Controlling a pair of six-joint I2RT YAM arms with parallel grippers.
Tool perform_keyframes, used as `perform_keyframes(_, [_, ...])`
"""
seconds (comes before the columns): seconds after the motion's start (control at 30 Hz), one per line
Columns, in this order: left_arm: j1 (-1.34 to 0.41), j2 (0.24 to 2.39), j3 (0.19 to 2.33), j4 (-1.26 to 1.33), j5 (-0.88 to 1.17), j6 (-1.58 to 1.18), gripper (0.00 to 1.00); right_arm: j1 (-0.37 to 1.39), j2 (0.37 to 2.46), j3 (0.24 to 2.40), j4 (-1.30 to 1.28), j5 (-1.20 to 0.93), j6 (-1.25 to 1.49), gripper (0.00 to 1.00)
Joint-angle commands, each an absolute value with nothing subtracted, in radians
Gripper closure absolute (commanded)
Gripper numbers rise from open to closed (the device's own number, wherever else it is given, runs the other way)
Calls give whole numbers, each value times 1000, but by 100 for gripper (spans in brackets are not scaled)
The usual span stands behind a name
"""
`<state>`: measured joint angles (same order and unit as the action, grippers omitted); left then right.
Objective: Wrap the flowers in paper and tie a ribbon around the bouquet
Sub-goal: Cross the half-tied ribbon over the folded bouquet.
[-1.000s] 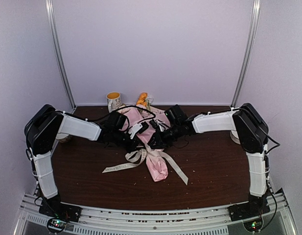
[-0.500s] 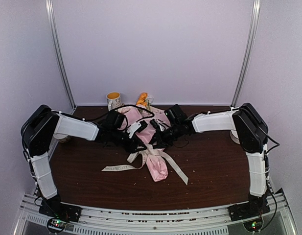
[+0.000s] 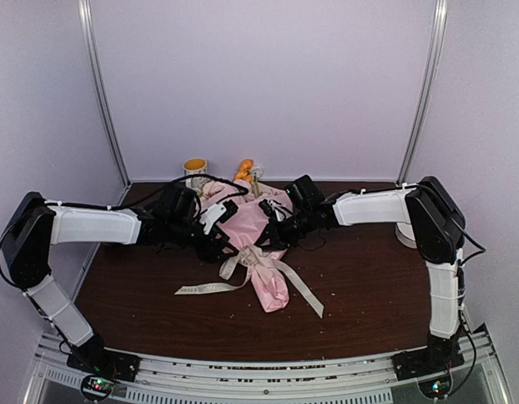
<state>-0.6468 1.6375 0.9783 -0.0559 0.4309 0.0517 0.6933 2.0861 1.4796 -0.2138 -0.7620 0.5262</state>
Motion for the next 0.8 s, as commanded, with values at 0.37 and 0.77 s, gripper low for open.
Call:
perform_keyframes(0.37, [-649, 1649, 863, -54, 302, -23, 37, 689, 2049, 1471, -206, -750, 524, 100])
perform_keyframes(0.77, [-629, 1779, 910, 6, 418, -54, 39, 689, 2030, 1432, -191, -751, 522, 100])
